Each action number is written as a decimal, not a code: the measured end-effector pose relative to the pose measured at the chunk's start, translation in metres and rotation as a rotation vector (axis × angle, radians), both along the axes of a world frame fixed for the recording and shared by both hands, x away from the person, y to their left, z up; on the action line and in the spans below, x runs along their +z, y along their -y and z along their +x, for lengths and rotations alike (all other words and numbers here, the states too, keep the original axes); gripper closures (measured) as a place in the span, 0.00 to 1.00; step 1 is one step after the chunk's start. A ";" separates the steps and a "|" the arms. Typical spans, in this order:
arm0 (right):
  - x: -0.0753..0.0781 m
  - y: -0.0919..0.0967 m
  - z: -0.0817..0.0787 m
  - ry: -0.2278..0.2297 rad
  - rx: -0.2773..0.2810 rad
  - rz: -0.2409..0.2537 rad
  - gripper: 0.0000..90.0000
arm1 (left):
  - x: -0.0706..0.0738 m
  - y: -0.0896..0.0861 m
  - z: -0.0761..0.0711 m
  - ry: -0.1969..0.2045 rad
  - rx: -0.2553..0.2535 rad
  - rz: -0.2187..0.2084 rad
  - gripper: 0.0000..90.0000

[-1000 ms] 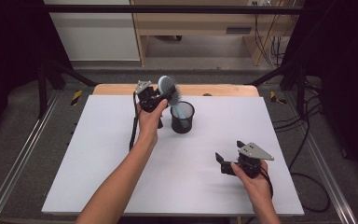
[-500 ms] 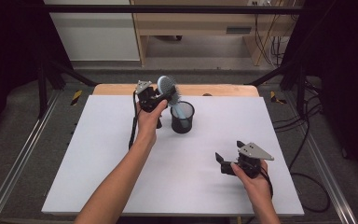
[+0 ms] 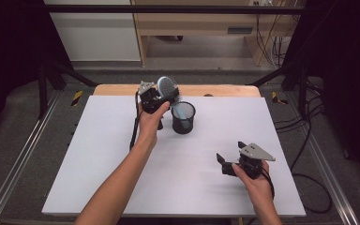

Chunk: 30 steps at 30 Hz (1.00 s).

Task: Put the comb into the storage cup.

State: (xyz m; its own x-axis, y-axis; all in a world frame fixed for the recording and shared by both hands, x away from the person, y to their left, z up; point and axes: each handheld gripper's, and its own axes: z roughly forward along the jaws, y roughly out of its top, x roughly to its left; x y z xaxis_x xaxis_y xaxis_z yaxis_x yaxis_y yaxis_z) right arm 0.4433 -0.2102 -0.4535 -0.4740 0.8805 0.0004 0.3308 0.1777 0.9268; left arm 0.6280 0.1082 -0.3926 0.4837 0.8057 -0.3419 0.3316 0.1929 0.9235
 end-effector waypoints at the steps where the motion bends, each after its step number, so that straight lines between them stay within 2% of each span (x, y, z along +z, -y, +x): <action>1: 0.000 0.000 0.000 -0.001 0.001 0.001 0.07 | 0.000 0.000 0.000 -0.001 -0.001 -0.001 0.30; 5: 0.000 -0.001 0.000 -0.002 0.000 0.002 0.07 | 0.001 0.001 -0.001 0.013 0.002 0.011 0.28; 12: 0.000 -0.001 0.000 -0.004 0.002 0.002 0.07 | 0.001 0.001 -0.001 0.009 0.011 0.012 0.22; 30: 0.000 -0.001 0.001 -0.004 0.003 0.001 0.07 | 0.001 0.002 -0.001 0.003 0.018 -0.008 0.04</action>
